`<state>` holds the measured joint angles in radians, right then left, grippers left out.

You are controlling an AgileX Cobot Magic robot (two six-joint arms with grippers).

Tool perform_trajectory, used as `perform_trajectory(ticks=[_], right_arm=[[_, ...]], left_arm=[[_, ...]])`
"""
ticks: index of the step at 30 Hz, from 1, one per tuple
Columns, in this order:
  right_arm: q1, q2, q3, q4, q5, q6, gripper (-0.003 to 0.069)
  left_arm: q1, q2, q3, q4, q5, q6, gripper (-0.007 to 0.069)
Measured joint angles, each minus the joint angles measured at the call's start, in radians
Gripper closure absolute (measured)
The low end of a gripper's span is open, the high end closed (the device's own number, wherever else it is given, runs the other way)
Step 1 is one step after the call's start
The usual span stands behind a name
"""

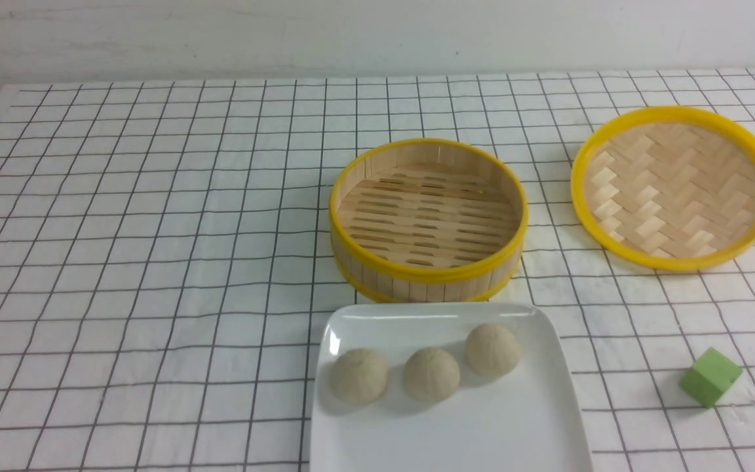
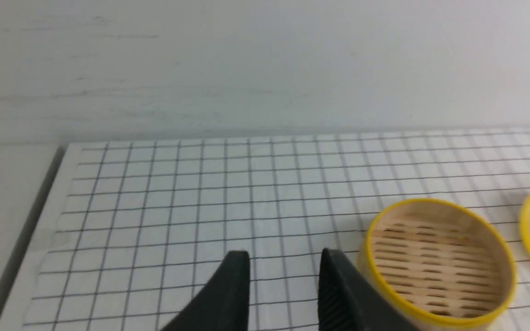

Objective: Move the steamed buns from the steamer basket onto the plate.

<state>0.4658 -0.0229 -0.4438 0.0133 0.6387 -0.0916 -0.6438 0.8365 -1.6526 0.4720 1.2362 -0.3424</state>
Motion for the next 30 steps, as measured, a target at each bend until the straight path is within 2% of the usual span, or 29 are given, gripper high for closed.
perform_trajectory(ticks=[4,8,16,22,30], right_arm=[[0.0,0.0,0.0,0.0,0.0,0.0,0.0165],[0.0,0.0,0.0,0.001,0.002,0.0,0.0165],[0.0,0.0,0.0,0.001,0.002,0.0,0.0165],[0.0,0.0,0.0,0.001,0.002,0.0,0.0165],[0.0,0.0,0.0,0.001,0.002,0.0,0.0165]], left_arm=[[0.0,-0.14,0.027,-0.054,0.001,0.062,0.0384],[0.0,-0.242,0.118,-0.057,0.001,0.046,0.0384],[0.0,-0.462,0.52,-0.107,-0.018,0.013,0.0384],[0.0,-0.626,0.868,-0.225,-0.24,0.003,0.0384],[0.0,-0.757,1.129,-0.343,-0.384,-0.014,0.0384]])
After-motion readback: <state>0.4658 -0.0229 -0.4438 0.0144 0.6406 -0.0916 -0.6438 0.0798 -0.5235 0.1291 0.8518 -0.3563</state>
